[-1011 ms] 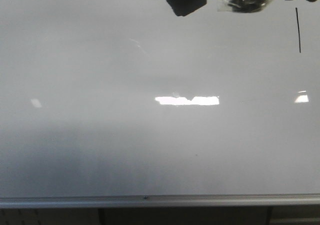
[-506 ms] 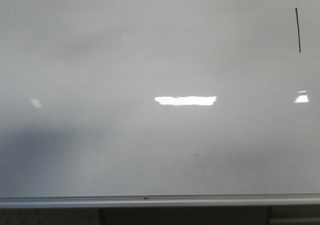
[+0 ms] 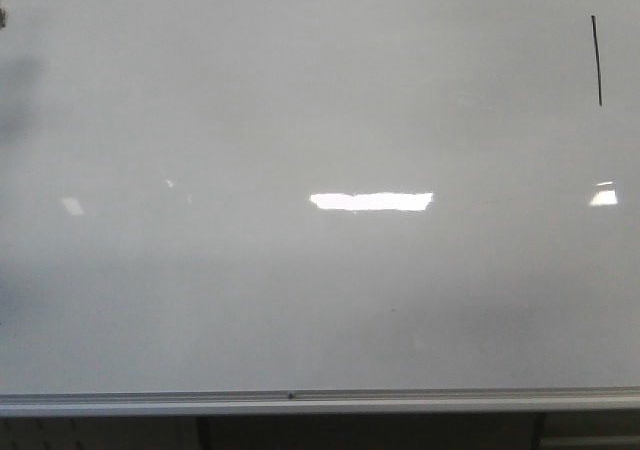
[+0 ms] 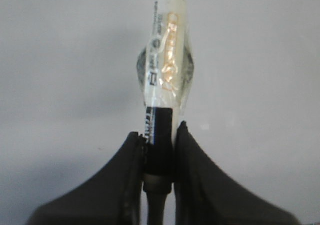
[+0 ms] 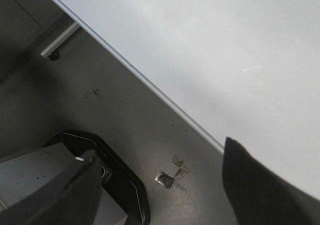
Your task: Write number 1 on whiteboard
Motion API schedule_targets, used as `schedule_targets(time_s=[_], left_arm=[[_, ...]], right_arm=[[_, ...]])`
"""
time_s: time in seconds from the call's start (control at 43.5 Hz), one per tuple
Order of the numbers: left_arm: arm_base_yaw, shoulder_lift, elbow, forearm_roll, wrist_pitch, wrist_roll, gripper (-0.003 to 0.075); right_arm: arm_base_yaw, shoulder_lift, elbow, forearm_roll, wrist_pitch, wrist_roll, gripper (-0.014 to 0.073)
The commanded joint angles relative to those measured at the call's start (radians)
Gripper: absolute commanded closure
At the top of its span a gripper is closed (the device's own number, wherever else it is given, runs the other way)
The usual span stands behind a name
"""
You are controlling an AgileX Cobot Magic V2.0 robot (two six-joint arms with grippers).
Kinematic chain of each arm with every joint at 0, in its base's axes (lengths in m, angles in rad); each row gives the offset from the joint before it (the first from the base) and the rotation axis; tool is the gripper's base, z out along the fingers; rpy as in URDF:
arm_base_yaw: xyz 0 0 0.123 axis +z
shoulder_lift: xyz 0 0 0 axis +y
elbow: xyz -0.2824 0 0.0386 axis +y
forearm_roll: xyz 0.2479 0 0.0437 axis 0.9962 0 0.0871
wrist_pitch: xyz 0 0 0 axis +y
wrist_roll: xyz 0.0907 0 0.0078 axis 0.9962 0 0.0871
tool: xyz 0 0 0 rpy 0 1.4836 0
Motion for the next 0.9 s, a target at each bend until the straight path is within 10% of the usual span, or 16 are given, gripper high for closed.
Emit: schedule_targets(time_s=[0.0,0.574,0.873], left_arm=[[0.002,0.045,-0.025,-0.028,-0.155,-0.01,0.0741],[0.002,0.23,-0.025,-0.028,-0.308,-0.01,0.0729],[0.0,0.232,-0.025,-0.026,-0.314,-0.01,0.0489]], right_arm=[[-0.005,-0.023,-0.03,0.045,-0.035,-0.001,0.0055],[-0.005,-0.023,-0.03,0.046,-0.035,-0.001,0.0055],[-0.005,-0.023,-0.03,0.047,-0.034,-0.001,0.0055]])
